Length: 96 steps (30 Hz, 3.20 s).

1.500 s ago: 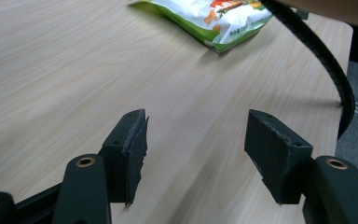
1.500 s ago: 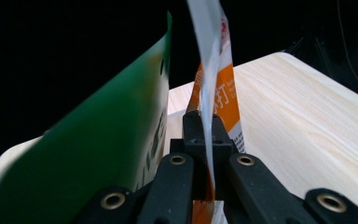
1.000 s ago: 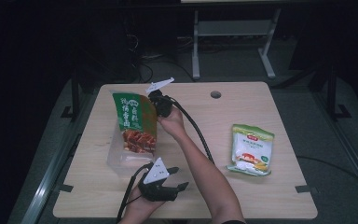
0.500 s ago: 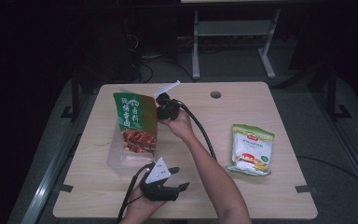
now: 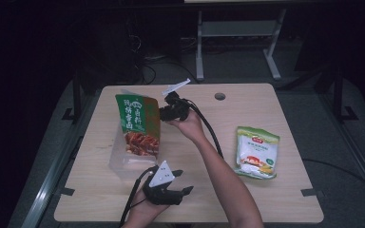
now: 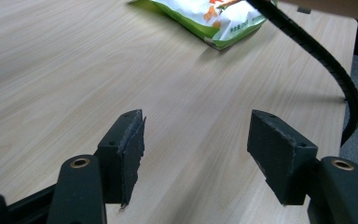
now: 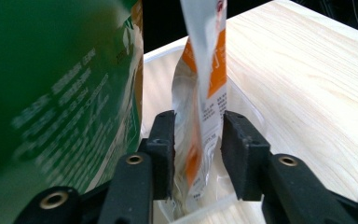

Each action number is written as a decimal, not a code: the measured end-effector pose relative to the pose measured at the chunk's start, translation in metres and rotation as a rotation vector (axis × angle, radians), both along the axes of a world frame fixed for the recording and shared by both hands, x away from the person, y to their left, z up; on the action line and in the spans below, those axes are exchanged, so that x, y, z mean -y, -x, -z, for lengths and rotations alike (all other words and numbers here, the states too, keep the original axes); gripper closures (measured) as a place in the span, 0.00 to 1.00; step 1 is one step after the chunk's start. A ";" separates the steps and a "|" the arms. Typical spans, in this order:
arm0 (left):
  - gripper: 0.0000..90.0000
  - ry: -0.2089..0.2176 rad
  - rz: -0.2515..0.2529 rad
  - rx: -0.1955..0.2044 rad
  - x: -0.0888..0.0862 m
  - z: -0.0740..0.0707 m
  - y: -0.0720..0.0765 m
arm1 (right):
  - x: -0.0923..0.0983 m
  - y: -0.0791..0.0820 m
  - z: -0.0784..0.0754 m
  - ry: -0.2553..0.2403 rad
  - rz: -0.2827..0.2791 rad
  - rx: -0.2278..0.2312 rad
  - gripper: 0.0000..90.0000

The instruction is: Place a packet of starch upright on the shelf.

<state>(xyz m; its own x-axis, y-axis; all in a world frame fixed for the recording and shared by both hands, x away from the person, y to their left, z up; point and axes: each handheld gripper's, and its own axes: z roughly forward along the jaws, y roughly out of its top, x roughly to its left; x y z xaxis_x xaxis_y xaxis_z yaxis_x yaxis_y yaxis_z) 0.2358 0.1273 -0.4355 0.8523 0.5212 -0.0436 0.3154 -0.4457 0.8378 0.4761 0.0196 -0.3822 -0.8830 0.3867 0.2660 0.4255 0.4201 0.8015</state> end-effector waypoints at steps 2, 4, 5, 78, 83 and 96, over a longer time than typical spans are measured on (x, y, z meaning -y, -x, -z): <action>0.39 -0.005 0.001 0.000 0.000 0.000 -0.001 | 0.006 0.001 -0.003 -0.001 0.006 0.004 0.68; 0.38 -0.004 0.001 -0.001 0.001 0.001 -0.001 | 0.008 0.001 -0.003 0.000 0.007 0.008 0.67; 0.38 -0.004 0.002 -0.002 0.001 0.001 -0.001 | 0.011 0.002 -0.005 0.005 0.012 0.010 0.66; 0.35 -0.018 0.051 -0.033 0.010 0.000 -0.006 | 0.211 0.085 -0.014 0.124 0.251 -0.033 0.36; 0.33 -0.026 0.072 -0.041 0.022 -0.002 -0.010 | 0.230 0.098 -0.011 0.137 0.278 -0.044 0.35; 0.33 -0.025 0.107 -0.040 0.059 -0.009 -0.026 | 0.273 0.118 0.004 0.180 0.359 -0.069 0.35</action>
<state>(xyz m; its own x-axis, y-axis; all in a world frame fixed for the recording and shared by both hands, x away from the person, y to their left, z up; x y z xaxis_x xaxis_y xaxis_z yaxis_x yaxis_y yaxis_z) 0.2619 0.0682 -0.4261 0.9008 0.4290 -0.0667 0.2979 -0.4990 0.8138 0.3580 -0.2536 -0.3858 -0.6662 0.7126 0.2199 0.6205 0.3661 0.6935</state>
